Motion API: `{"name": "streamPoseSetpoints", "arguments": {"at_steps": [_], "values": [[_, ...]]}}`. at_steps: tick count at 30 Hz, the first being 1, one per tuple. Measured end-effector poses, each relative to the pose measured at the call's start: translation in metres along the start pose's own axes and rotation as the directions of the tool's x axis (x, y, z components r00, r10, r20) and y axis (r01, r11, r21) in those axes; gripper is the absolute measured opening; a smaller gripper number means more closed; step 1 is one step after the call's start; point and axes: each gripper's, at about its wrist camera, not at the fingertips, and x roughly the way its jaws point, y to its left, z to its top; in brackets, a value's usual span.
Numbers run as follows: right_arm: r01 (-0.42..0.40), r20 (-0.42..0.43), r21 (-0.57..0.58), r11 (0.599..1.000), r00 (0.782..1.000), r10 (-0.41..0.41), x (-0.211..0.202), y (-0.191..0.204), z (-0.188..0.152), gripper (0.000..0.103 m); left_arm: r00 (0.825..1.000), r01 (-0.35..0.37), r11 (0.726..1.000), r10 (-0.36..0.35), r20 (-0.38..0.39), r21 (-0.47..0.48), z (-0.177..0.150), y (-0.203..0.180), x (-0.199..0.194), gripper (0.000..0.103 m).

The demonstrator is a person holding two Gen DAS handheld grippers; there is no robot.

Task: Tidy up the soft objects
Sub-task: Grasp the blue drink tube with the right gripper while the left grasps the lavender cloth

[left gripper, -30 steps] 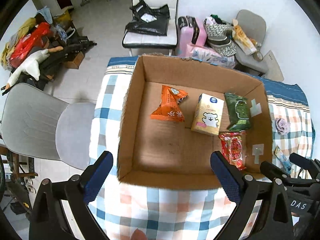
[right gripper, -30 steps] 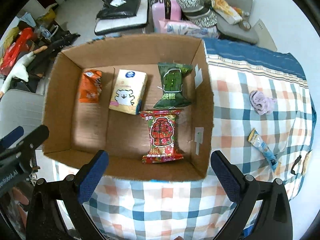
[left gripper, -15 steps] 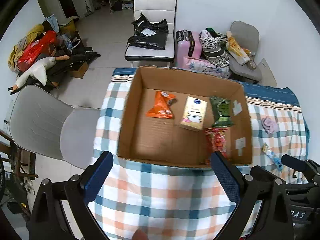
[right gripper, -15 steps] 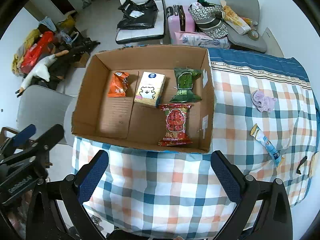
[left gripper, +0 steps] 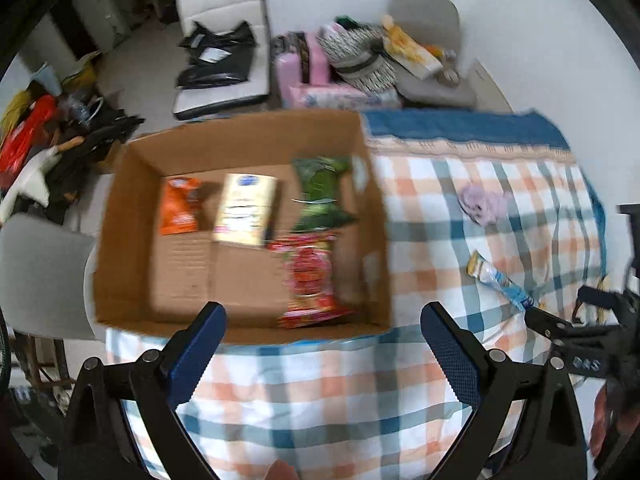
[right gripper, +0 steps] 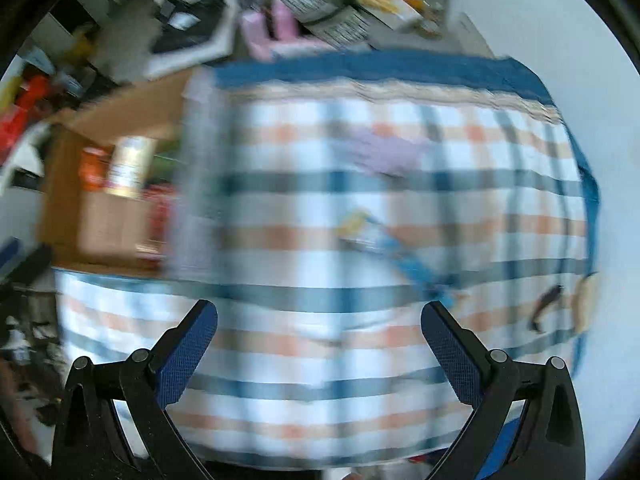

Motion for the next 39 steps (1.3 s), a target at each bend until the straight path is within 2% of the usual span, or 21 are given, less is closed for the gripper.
{"name": "streamPoseSetpoints", "arguments": {"at_steps": [4, 7, 12, 13, 14, 17, 20, 23, 25, 30, 33, 36, 38, 39], "values": [[0.035, -0.134, -0.035, 0.999, 0.990, -0.040, 0.072, -0.043, 0.013, 0.103, 0.998, -0.044, 0.995, 0.049, -0.047, 0.084, 0.011, -0.052, 0.034, 0.100], [0.023, -0.197, -0.034, 0.999, 0.980, -0.029, 0.112, -0.057, 0.019, 0.096, 0.994, -0.059, 0.990, 0.069, -0.081, 0.125, 0.021, -0.081, 0.059, 0.100], [-0.005, -0.264, -0.040, 0.999, 0.965, -0.006, 0.164, -0.064, 0.029, 0.074, 0.985, -0.091, 0.978, 0.116, -0.127, 0.189, 0.036, -0.116, 0.092, 0.100], [-0.011, -0.274, -0.046, 0.999, 0.962, -0.002, 0.171, -0.065, 0.030, 0.061, 0.983, -0.094, 0.974, 0.123, -0.134, 0.207, 0.039, -0.124, 0.098, 0.100], [-0.012, -0.280, -0.048, 0.999, 0.960, -0.002, 0.174, -0.067, 0.029, 0.047, 0.982, -0.099, 0.970, 0.132, -0.136, 0.221, 0.042, -0.130, 0.102, 0.100], [-0.030, -0.274, -0.024, 0.999, 0.961, 0.022, 0.171, -0.078, 0.027, 0.031, 0.981, -0.102, 0.961, 0.140, -0.133, 0.257, 0.051, -0.145, 0.111, 0.100], [-0.033, -0.264, 0.022, 0.999, 0.964, 0.037, 0.162, -0.101, 0.026, 0.019, 0.981, -0.083, 0.955, 0.128, -0.143, 0.286, 0.062, -0.163, 0.120, 0.100], [-0.036, -0.242, 0.105, 0.994, 0.968, 0.061, 0.154, -0.135, 0.026, 0.018, 0.982, -0.061, 0.939, 0.116, -0.146, 0.340, 0.074, -0.186, 0.130, 0.100], [-0.045, -0.226, 0.178, 0.983, 0.970, 0.085, 0.149, -0.159, 0.028, 0.018, 0.984, -0.029, 0.919, 0.096, -0.151, 0.393, 0.080, -0.206, 0.140, 0.100], [-0.063, -0.204, 0.280, 0.958, 0.971, 0.123, 0.145, -0.200, 0.035, 0.018, 0.982, -0.054, 0.843, 0.142, -0.125, 0.535, 0.093, -0.258, 0.173, 0.100], [-0.071, -0.197, 0.309, 0.948, 0.971, 0.137, 0.145, -0.214, 0.035, 0.018, 0.980, -0.046, 0.790, 0.155, -0.127, 0.612, 0.096, -0.285, 0.193, 0.100], [-0.074, -0.196, 0.322, 0.944, 0.970, 0.144, 0.145, -0.214, 0.038, 0.018, 0.973, -0.043, 0.725, 0.185, -0.134, 0.687, 0.091, -0.304, 0.212, 0.100], [-0.073, -0.200, 0.325, 0.943, 0.969, 0.144, 0.147, -0.225, 0.046, 0.018, 0.966, -0.067, 0.669, 0.228, -0.119, 0.740, 0.085, -0.313, 0.225, 0.100], [-0.075, -0.201, 0.328, 0.942, 0.969, 0.147, 0.147, -0.225, 0.047, 0.018, 0.965, -0.066, 0.655, 0.235, -0.120, 0.752, 0.083, -0.316, 0.229, 0.100]]}}
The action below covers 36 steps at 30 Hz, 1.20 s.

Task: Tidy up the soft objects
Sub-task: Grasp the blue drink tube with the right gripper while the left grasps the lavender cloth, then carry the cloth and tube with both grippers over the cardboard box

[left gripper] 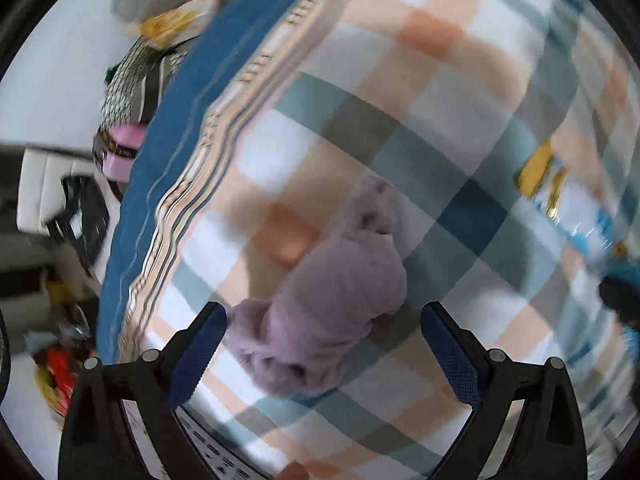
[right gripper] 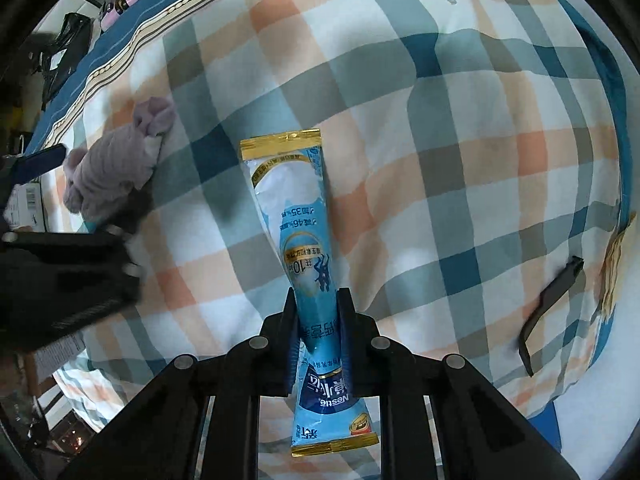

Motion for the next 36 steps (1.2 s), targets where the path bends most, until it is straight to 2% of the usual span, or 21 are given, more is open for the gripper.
{"name": "streamPoseSetpoints", "arguments": {"at_steps": [4, 9, 11, 17, 19, 23, 26, 31, 36], "values": [[-0.010, -0.009, 0.004, 1.000, 1.000, 0.010, 0.003, 0.004, 0.013, 0.018, 1.000, 0.008, 1.000, -0.007, -0.017, 0.021, 0.007, -0.003, 0.008, 0.100], [-0.011, -0.016, -0.004, 1.000, 1.000, 0.011, 0.004, 0.002, 0.004, 0.018, 0.999, 0.046, 0.999, -0.046, -0.009, 0.003, 0.010, 0.001, 0.011, 0.099], [-0.014, -0.017, 0.002, 1.000, 1.000, 0.014, 0.006, 0.003, 0.004, 0.018, 0.998, 0.059, 0.998, -0.059, 0.001, -0.005, 0.012, 0.003, 0.011, 0.095], [-0.012, -0.025, 0.012, 1.000, 1.000, 0.013, 0.017, 0.004, 0.010, 0.018, 0.994, 0.105, 0.994, -0.105, 0.006, -0.010, 0.020, 0.017, 0.016, 0.068], [-0.009, -0.026, 0.010, 1.000, 1.000, 0.009, 0.017, 0.004, 0.010, 0.018, 0.990, 0.139, 0.990, -0.139, -0.001, -0.021, 0.021, 0.017, 0.014, 0.051], [-0.009, -0.026, 0.015, 1.000, 1.000, 0.010, 0.017, 0.005, 0.011, 0.018, 0.992, 0.126, 0.991, -0.124, 0.027, -0.051, 0.018, 0.020, 0.009, 0.047], [-0.015, -0.015, 0.021, 1.000, 1.000, 0.015, 0.013, 0.006, 0.009, 0.018, 0.989, 0.138, 0.983, -0.132, 0.063, -0.120, 0.008, 0.027, 0.000, 0.046], [-0.036, 0.013, 0.038, 0.999, 0.999, 0.036, -0.002, 0.006, 0.000, 0.017, 0.981, 0.155, 0.953, -0.118, 0.153, -0.260, -0.025, 0.040, -0.032, 0.046], [-0.066, 0.055, 0.014, 0.998, 0.996, 0.066, -0.027, 0.020, -0.019, 0.017, 0.964, 0.212, 0.919, -0.141, 0.227, -0.331, -0.062, 0.052, -0.066, 0.046]]}}
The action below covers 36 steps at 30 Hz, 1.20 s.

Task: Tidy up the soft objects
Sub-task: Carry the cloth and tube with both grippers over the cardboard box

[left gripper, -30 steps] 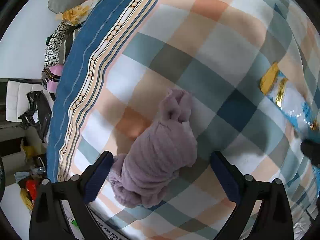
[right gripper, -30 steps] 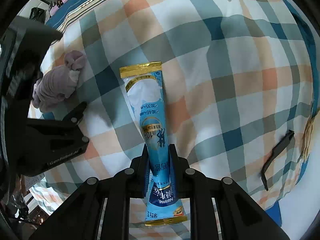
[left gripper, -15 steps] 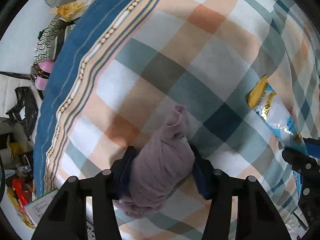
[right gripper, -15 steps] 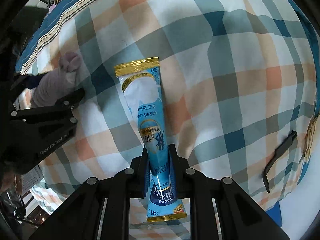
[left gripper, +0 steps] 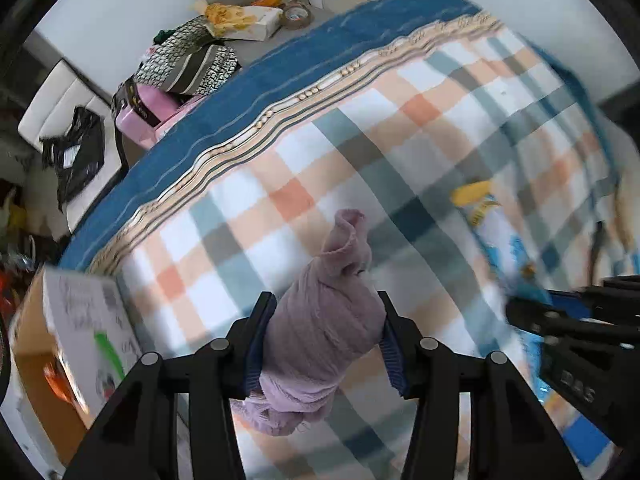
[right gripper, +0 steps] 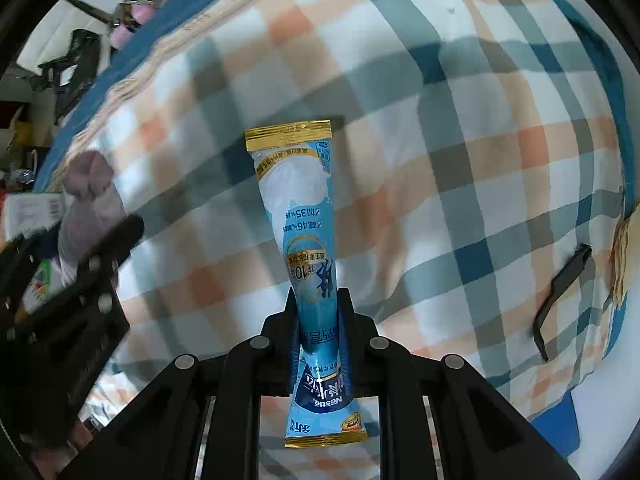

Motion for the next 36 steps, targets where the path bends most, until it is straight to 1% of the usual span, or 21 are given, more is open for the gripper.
{"name": "streamPoseSetpoints", "arguments": {"at_steps": [2, 6, 11, 13, 14, 15, 18, 20, 21, 23, 25, 26, 27, 28, 30, 31, 33, 35, 36], "values": [[-0.004, 0.024, -0.026, 1.000, 1.000, 0.005, -0.012, 0.012, -0.011, 0.017, 1.000, 0.007, 1.000, -0.006, 0.031, -0.029, -0.012, 0.009, -0.021, 0.046], [-0.042, 0.057, -0.072, 0.997, 0.997, 0.046, -0.036, 0.045, -0.034, 0.017, 0.996, 0.007, 0.996, 0.001, 0.087, -0.093, -0.046, 0.022, -0.064, 0.046], [-0.089, 0.095, -0.169, 0.982, 0.990, 0.106, -0.069, 0.103, -0.068, 0.017, 0.990, -0.005, 0.986, 0.028, 0.138, -0.164, -0.096, 0.053, -0.113, 0.046], [-0.102, 0.103, -0.212, 0.972, 0.987, 0.126, -0.080, 0.129, -0.084, 0.017, 0.987, -0.009, 0.980, 0.040, 0.157, -0.196, -0.117, 0.074, -0.130, 0.046], [-0.107, 0.102, -0.227, 0.968, 0.986, 0.133, -0.085, 0.136, -0.088, 0.017, 0.986, -0.004, 0.978, 0.039, 0.164, -0.211, -0.126, 0.082, -0.136, 0.046], [-0.117, 0.101, -0.248, 0.962, 0.984, 0.145, -0.085, 0.156, -0.098, 0.017, 0.985, 0.004, 0.975, 0.034, 0.167, -0.224, -0.134, 0.092, -0.142, 0.046], [-0.131, 0.094, -0.297, 0.946, 0.982, 0.165, -0.094, 0.195, -0.115, 0.017, 0.982, 0.014, 0.959, 0.040, 0.185, -0.283, -0.164, 0.127, -0.163, 0.046], [-0.137, 0.093, -0.334, 0.932, 0.980, 0.177, -0.100, 0.224, -0.128, 0.017, 0.982, 0.032, 0.944, 0.031, 0.185, -0.328, -0.184, 0.154, -0.175, 0.046], [-0.140, 0.090, -0.352, 0.925, 0.979, 0.183, -0.101, 0.238, -0.134, 0.017, 0.982, 0.041, 0.933, 0.028, 0.185, -0.359, -0.196, 0.170, -0.179, 0.046], [-0.153, 0.079, -0.382, 0.911, 0.977, 0.197, -0.104, 0.268, -0.145, 0.017, 0.984, 0.061, 0.914, 0.013, 0.180, -0.401, -0.211, 0.194, -0.182, 0.046], [-0.156, 0.072, -0.410, 0.899, 0.977, 0.202, -0.106, 0.297, -0.153, 0.017, 0.985, 0.073, 0.889, 0.006, 0.172, -0.452, -0.229, 0.221, -0.183, 0.046], [-0.158, 0.069, -0.419, 0.894, 0.976, 0.204, -0.106, 0.310, -0.156, 0.017, 0.986, 0.076, 0.881, 0.003, 0.167, -0.466, -0.235, 0.231, -0.183, 0.046], [-0.164, 0.059, -0.431, 0.887, 0.976, 0.209, -0.105, 0.327, -0.160, 0.017, 0.987, 0.082, 0.865, -0.002, 0.161, -0.495, -0.245, 0.248, -0.181, 0.046], [-0.170, 0.052, -0.435, 0.884, 0.976, 0.213, -0.103, 0.336, -0.162, 0.017, 0.988, 0.082, 0.853, -0.001, 0.156, -0.515, -0.251, 0.259, -0.180, 0.046], [-0.180, 0.032, -0.442, 0.879, 0.976, 0.216, -0.097, 0.362, -0.164, 0.017, 0.990, 0.084, 0.831, -0.007, 0.141, -0.549, -0.262, 0.282, -0.173, 0.046], [-0.186, 0.020, -0.442, 0.878, 0.976, 0.216, -0.091, 0.375, -0.165, 0.017, 0.991, 0.087, 0.813, -0.014, 0.131, -0.576, -0.269, 0.297, -0.168, 0.046], [-0.186, 0.006, -0.443, 0.877, 0.978, 0.211, -0.081, 0.394, -0.164, 0.017, 0.994, 0.089, 0.789, -0.028, 0.109, -0.609, -0.276, 0.318, -0.156, 0.046], [-0.185, -0.009, -0.430, 0.883, 0.980, 0.201, -0.068, 0.411, -0.161, 0.017, 0.994, 0.102, 0.753, -0.059, 0.087, -0.650, -0.282, 0.341, -0.139, 0.046], [-0.186, -0.017, -0.418, 0.889, 0.980, 0.197, -0.061, 0.419, -0.159, 0.017, 0.995, 0.094, 0.743, -0.064, 0.070, -0.662, -0.283, 0.350, -0.131, 0.046]]}}
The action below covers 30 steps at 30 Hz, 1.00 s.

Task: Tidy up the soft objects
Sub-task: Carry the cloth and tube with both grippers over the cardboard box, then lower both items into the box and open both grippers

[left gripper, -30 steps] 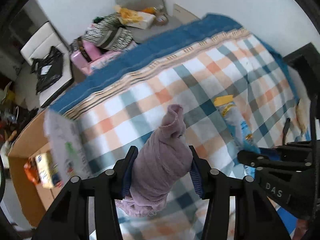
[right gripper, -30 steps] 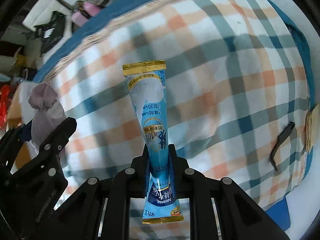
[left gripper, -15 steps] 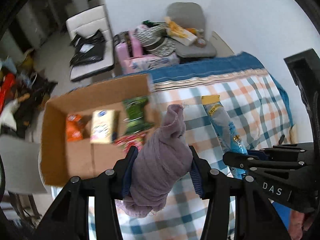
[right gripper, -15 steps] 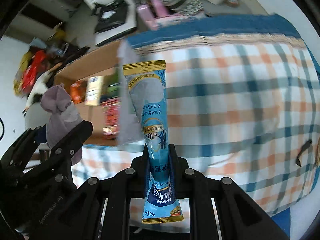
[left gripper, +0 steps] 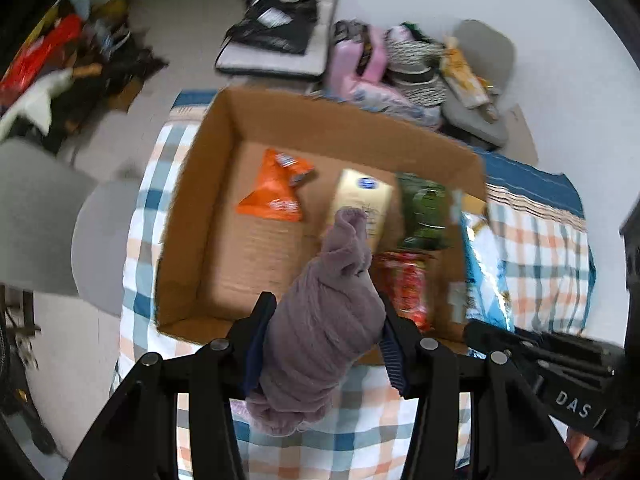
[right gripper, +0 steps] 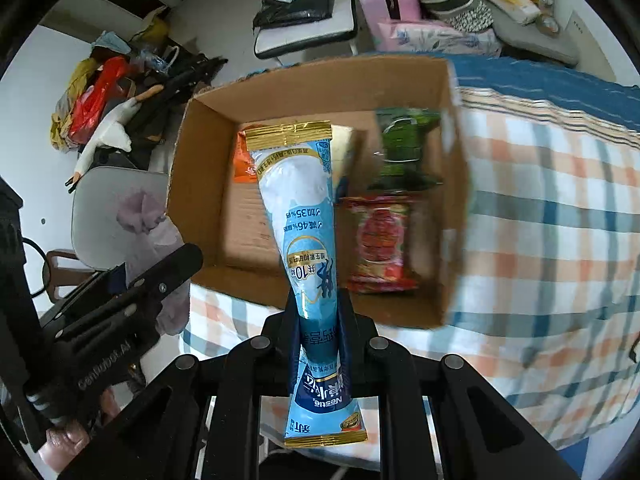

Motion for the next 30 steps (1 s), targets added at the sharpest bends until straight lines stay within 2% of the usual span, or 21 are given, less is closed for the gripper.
{"name": "streamPoseSetpoints", "arguments": {"at_steps": [8, 14, 17, 18, 19, 20, 21, 23, 26, 30], "values": [[0.013, -0.018, 0.145, 0.989, 1.000, -0.010, 0.045, -0.010, 0.030, 0.017, 0.993, -0.009, 0.999, 0.005, -0.119, -0.035, 0.030, 0.034, 0.051, 0.046], [0.051, 0.002, 0.234, 0.971, 0.999, -0.053, 0.062, -0.019, 0.043, 0.017, 0.985, -0.021, 1.000, 0.020, -0.172, 0.001, 0.044, 0.033, 0.077, 0.049], [0.060, -0.020, 0.247, 0.967, 0.998, -0.057, 0.075, -0.022, 0.052, 0.019, 0.972, -0.042, 0.999, 0.043, -0.231, 0.009, 0.046, 0.031, 0.093, 0.051], [0.067, -0.037, 0.245, 0.967, 0.998, -0.060, 0.081, -0.022, 0.054, 0.021, 0.969, -0.043, 0.999, 0.044, -0.245, 0.010, 0.046, 0.031, 0.097, 0.051], [0.078, -0.045, 0.239, 0.968, 0.997, -0.070, 0.085, -0.022, 0.055, 0.029, 0.967, -0.039, 0.999, 0.041, -0.253, 0.014, 0.045, 0.030, 0.100, 0.051], [0.087, -0.046, 0.238, 0.967, 0.996, -0.078, 0.085, -0.021, 0.055, 0.040, 0.966, -0.040, 0.999, 0.043, -0.255, 0.019, 0.044, 0.030, 0.102, 0.051], [0.098, -0.041, 0.232, 0.968, 0.995, -0.091, 0.086, -0.021, 0.055, 0.046, 0.966, -0.042, 0.999, 0.047, -0.255, 0.027, 0.044, 0.028, 0.103, 0.051], [0.096, -0.021, 0.223, 0.970, 0.995, -0.093, 0.085, -0.019, 0.054, 0.068, 0.967, -0.041, 0.998, 0.050, -0.248, 0.039, 0.043, 0.026, 0.102, 0.057], [0.105, -0.018, 0.199, 0.974, 0.994, -0.103, 0.085, -0.015, 0.054, 0.070, 0.972, -0.022, 0.999, 0.029, -0.234, 0.033, 0.041, 0.025, 0.096, 0.060], [0.137, -0.023, 0.178, 0.974, 0.991, -0.135, 0.085, -0.015, 0.052, 0.071, 0.980, -0.024, 0.999, 0.029, -0.196, 0.028, 0.043, 0.027, 0.083, 0.084]]}}
